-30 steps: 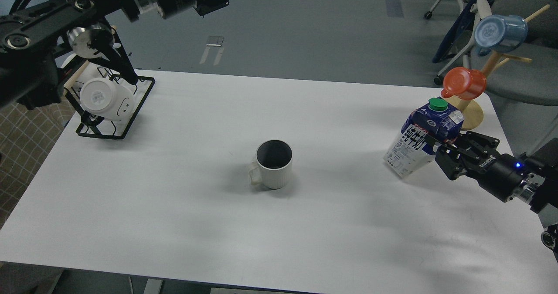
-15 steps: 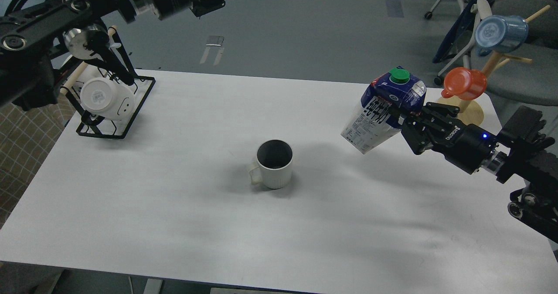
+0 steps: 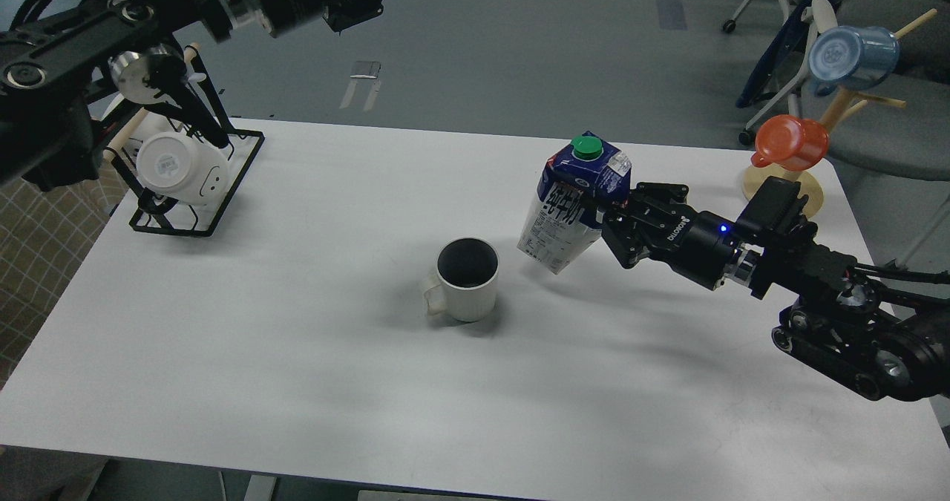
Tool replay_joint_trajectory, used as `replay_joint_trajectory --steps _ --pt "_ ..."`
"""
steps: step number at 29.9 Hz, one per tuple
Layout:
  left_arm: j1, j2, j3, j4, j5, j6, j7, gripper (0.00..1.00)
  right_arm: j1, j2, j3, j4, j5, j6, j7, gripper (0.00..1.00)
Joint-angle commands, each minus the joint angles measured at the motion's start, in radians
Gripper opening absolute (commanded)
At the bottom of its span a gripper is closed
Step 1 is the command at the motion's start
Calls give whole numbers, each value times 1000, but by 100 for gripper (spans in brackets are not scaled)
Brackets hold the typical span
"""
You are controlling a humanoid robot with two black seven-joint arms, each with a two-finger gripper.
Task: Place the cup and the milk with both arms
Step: 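Carry the carton with the right gripper beside the white mug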
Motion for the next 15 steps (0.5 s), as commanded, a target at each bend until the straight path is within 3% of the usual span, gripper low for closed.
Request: replay_joint_trajectory --steps 1,15 --pt "1 6 0 0 0 0 -2 98 13 28 -28 -27 2 0 0 2" --pt "9 14 0 0 0 0 -2 98 12 116 -67 -91 2 0 0 9"
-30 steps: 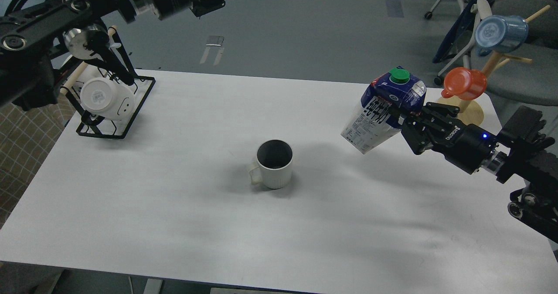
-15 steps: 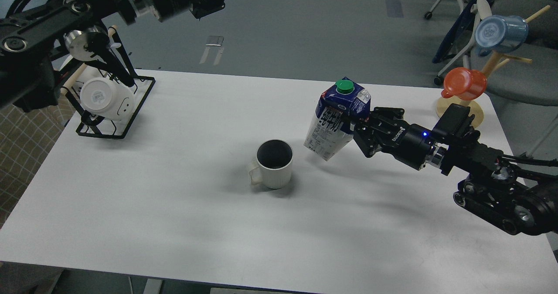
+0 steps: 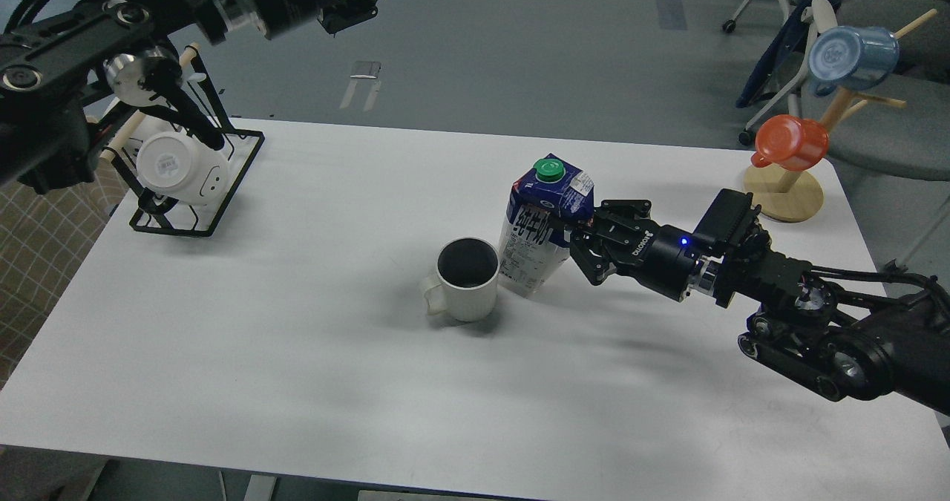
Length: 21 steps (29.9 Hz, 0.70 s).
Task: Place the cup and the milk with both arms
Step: 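Carry the carton with the right gripper beside the white mug, then set the carton down upright and open the right gripper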
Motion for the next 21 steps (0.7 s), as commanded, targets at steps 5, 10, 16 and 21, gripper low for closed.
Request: replay_joint_trajectory --steps 5,10,16,21 --pt "0 6 0 0 0 0 0 98 0 21 -3 -17 6 0 0 40" --pt "0 6 0 0 0 0 0 98 0 17 -3 -17 14 0 0 68" --pt "0 5 0 0 0 0 0 98 0 13 -3 -12 15 0 0 73" --pt "0 5 0 0 0 0 0 98 -2 9 -4 -8 15 0 0 74"
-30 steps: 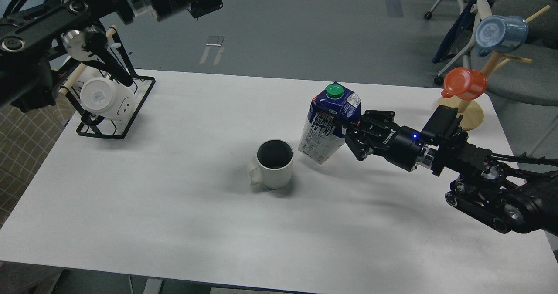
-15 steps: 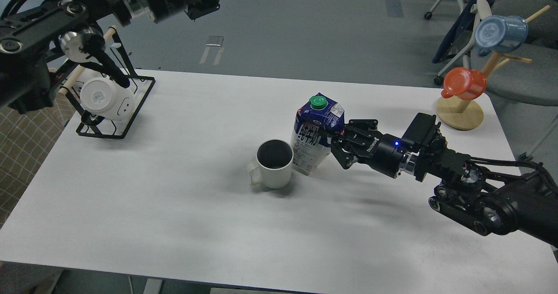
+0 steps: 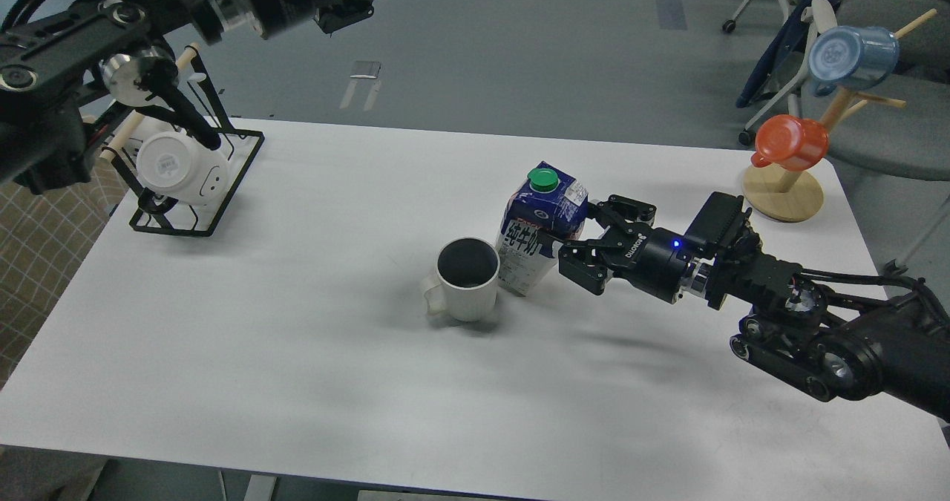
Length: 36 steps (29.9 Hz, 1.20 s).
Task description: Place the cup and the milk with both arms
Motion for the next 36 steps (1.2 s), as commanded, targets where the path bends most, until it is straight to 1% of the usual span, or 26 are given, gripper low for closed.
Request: replay_joint_trajectory --steps 1,5,13,17,23,24,25,27,28,31,33,34,35,36 --pt "-1 0 0 0 0 0 0 98 -1 -12 0 8 2 0 0 74" --pt "-1 0 -1 0 0 0 0 98 -1 -41 0 41 3 0 0 75" --pt "-2 0 -1 0 0 0 0 98 -5 -195 -3 216 34 0 0 76" --pt "-2 1 -3 0 0 0 0 98 -13 -252 -3 275 38 0 0 76" --pt "-3 3 -5 -2 0 0 2 98 -25 -439 -1 455 55 0 0 77" --pt "-3 6 -12 -2 0 0 2 98 -24 -500 0 504 74 0 0 77" --pt "-3 9 -15 -2 0 0 2 98 -21 -531 0 526 86 0 0 77" --pt "-2 13 -20 0 0 0 2 98 1 -635 26 592 171 0 0 77" --pt "-2 13 -20 -1 0 0 2 98 10 -655 40 601 201 8 0 77" --pt "0 13 -28 0 0 0 2 98 54 -695 123 609 336 82 0 77" --pt "0 13 -37 0 -1 0 0 98 83 -697 240 591 483 216 0 77" --pt "0 13 -43 2 -1 0 0 98 93 -697 273 585 520 257 0 77" --pt "2 12 -63 8 -6 0 0 98 107 -689 331 554 584 333 0 77" --pt "8 12 -75 11 -6 0 0 98 113 -683 359 536 616 367 0 77"
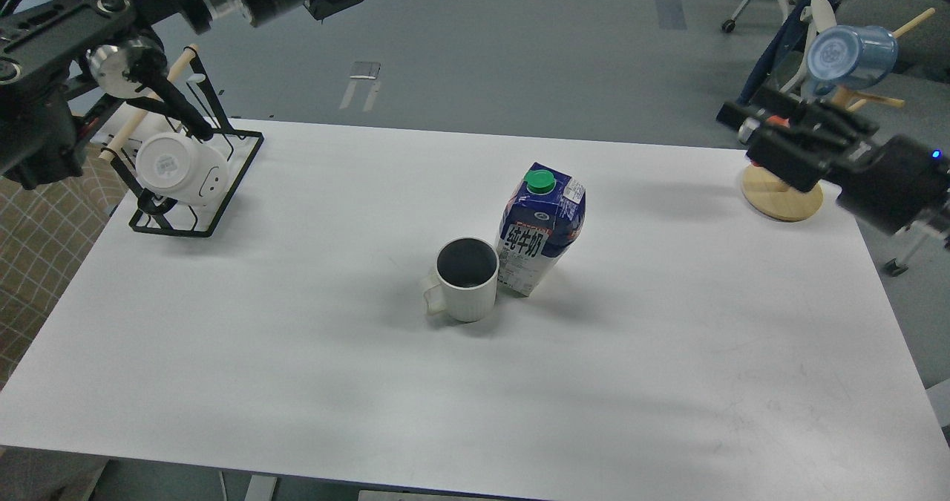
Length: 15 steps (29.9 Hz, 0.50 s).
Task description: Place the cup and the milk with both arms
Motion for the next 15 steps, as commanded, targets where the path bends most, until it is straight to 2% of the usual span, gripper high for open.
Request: replay_joint_trajectory --steps 1,4,5,7,11,15 --pt "12 -3 -45 10 -7 0 -1 98 31 16 145 -71 167 177 0 77" --pt "49 -22 -110 31 -7 0 -4 98 41 154 262 -245 304 304 0 78" --pt "61 -32 -127 54 -7 0 -7 98 63 232 299 -337 342 347 0 78" --pt "68 -52 -141 82 -7 0 -10 98 90 307 326 -433 364 382 0 78" --pt "71 -130 -150 188 -7 0 -17 98 153 572 398 -733 468 444 0 79" --pt "100 -204 -153 306 -8 10 -7 98 196 726 409 -898 554 484 0 81"
